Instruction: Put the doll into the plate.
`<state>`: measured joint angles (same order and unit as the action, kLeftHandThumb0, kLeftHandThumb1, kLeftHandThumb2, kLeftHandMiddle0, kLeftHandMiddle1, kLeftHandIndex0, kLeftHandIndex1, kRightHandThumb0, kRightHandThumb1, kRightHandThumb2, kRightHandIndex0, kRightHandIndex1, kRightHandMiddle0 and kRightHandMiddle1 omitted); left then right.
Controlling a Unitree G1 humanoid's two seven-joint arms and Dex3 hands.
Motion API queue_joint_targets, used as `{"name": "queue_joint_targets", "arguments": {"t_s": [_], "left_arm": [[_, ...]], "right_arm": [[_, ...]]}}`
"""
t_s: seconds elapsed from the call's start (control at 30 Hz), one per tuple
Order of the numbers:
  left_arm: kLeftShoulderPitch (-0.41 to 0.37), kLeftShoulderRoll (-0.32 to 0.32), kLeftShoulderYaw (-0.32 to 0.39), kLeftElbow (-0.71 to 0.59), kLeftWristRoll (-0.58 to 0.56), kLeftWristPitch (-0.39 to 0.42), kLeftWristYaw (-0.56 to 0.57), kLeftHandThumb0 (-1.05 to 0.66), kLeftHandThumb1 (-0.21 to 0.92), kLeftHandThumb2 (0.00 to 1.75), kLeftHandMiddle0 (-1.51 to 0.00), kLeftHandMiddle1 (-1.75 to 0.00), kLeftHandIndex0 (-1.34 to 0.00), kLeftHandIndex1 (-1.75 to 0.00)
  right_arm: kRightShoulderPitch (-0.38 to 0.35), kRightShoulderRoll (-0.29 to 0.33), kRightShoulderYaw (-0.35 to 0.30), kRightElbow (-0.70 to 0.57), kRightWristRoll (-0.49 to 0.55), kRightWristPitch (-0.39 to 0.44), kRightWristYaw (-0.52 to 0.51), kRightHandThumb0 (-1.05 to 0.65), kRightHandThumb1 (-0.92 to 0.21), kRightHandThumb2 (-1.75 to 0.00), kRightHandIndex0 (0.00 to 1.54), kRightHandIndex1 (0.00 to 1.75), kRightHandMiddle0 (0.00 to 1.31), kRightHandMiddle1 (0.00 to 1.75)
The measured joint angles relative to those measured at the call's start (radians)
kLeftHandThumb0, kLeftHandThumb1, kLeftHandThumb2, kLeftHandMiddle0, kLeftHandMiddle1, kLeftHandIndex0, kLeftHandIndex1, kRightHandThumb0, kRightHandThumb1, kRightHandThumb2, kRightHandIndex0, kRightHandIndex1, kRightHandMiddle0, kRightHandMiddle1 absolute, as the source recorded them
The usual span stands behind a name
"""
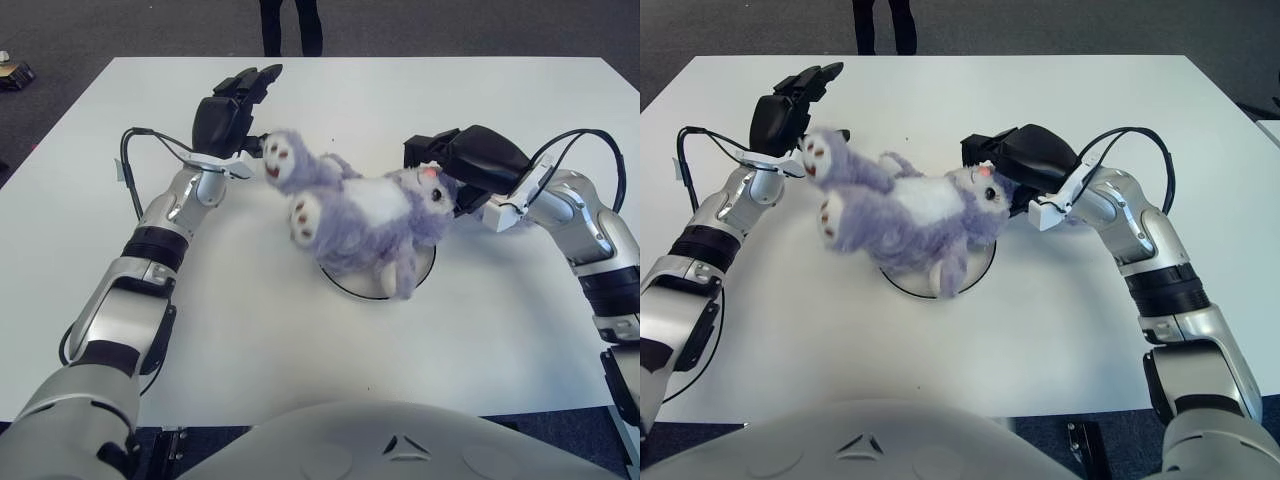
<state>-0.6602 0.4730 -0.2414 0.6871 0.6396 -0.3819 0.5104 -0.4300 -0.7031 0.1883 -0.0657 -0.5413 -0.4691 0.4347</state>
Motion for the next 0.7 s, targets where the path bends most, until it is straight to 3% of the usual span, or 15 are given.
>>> {"name": "queue_joint_targets", "arguments": {"t_s": [0.33,0.37,0.43,0.5,0.57,0.7], "left_arm": [[0.000,0.000,0.000,-0.003,0.003,0.000,0.000,-0.55,0.92,0.59,-0.59,-0.01,-0.38,-0.38],[0.000,0.000,0.000,-0.004,0.003,0.000,0.000,-0.55,0.92,0.59,-0.59,-0.01,-0.38,-0.38],[0.000,0.000,0.000,-0.004,0.004,0.000,0.000,-0.55,0.92,0.59,-0.60,-0.02,-0.38,-0.38],[0.001,0.000,0.000,-0.004,0.006,0.000,0.000,-0.55,0.92,0.58,-0.60,-0.02,-0.38,-0.38],[0.001,0.000,0.000,-0.006,0.006,0.000,0.000,-0.55,0.92,0.58,-0.60,-0.02,-0.38,-0.38],[0.001,-0.001,0.000,-0.008,0.007,0.000,0.000,-0.55,0.92,0.58,-0.60,-0.02,-0.38,-0.39]], "right_arm": [[0.013,-0.013,0.000,-0.042,-0.002,0.046,0.032,-0.36,-0.92,-0.30,0.52,0.80,0.42,1.50],[0.013,-0.013,0.000,-0.043,-0.002,0.047,0.034,-0.39,-0.92,-0.27,0.50,0.77,0.41,1.36],[0.013,-0.013,0.000,-0.045,0.000,0.049,0.036,-0.47,-0.92,-0.20,0.50,0.53,0.45,0.86],[0.013,-0.013,0.000,-0.045,0.004,0.049,0.037,-0.50,-0.92,-0.17,0.51,0.35,0.48,0.62],[0.013,-0.013,-0.002,-0.045,0.008,0.049,0.037,-0.52,-0.92,-0.15,0.53,0.23,0.50,0.46],[0.014,-0.013,-0.005,-0.045,0.012,0.049,0.037,-0.53,-0.92,-0.14,0.54,0.16,0.51,0.37]]}}
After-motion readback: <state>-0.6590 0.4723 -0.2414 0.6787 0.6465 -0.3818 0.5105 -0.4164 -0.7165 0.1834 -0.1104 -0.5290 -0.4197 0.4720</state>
